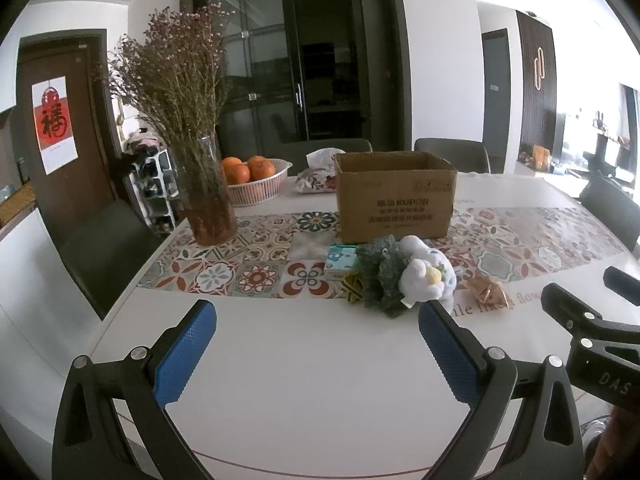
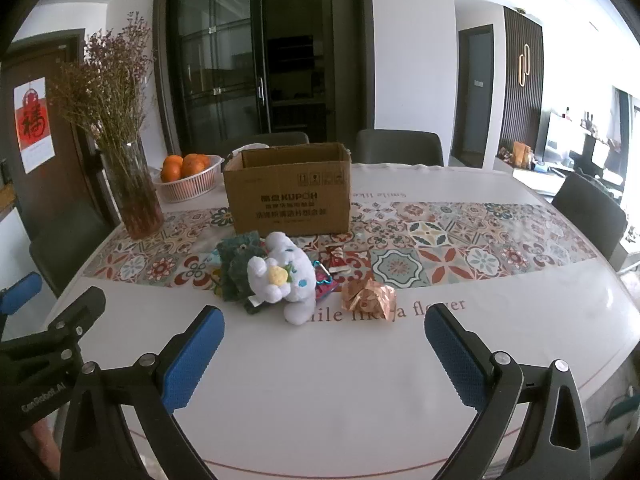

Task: Organize soft objects

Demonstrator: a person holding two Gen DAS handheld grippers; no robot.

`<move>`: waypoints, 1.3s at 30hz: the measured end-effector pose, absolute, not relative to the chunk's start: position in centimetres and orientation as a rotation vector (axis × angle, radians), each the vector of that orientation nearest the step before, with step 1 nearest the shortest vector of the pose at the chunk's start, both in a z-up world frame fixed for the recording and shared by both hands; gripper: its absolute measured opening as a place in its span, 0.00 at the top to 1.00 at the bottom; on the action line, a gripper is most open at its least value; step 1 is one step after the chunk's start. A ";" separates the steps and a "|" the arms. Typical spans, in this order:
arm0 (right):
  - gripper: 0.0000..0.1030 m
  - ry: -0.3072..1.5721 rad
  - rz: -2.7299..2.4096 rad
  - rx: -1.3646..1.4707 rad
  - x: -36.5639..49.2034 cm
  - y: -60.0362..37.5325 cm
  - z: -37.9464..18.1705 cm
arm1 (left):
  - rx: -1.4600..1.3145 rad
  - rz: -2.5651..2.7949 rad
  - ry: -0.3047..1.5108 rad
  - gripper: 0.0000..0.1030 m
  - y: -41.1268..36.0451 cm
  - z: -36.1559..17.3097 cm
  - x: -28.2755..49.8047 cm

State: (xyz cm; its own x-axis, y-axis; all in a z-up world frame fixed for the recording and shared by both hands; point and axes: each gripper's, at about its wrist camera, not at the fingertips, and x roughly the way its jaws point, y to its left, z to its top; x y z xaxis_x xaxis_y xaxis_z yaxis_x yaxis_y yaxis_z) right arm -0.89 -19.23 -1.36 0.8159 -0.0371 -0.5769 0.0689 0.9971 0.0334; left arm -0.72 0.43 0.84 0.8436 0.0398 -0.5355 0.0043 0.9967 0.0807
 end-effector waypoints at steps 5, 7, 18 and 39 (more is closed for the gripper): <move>0.01 0.613 -0.058 0.053 -0.9 -19.2 -1.4 | 0.081 0.021 0.566 0.00 0.4 0.9 -0.8; 0.01 0.614 -0.057 0.053 -0.8 -19.2 -1.4 | 0.081 0.019 0.566 0.00 0.4 0.9 -0.8; 0.01 0.612 -0.058 0.053 -0.9 -19.2 -1.4 | 0.084 0.022 0.558 0.00 0.4 1.0 -0.9; 0.01 0.611 -0.059 0.052 -0.9 -19.2 -1.4 | 0.086 0.022 0.557 0.00 0.5 1.0 -0.9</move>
State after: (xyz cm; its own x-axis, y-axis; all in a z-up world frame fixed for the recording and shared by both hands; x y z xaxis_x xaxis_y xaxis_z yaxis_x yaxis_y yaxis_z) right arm -0.87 -19.23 -1.39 0.8174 -0.0400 -0.5747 0.0706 0.9970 0.0309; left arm -0.92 0.46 0.97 0.8488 0.0444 -0.5269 0.0020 0.9962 0.0872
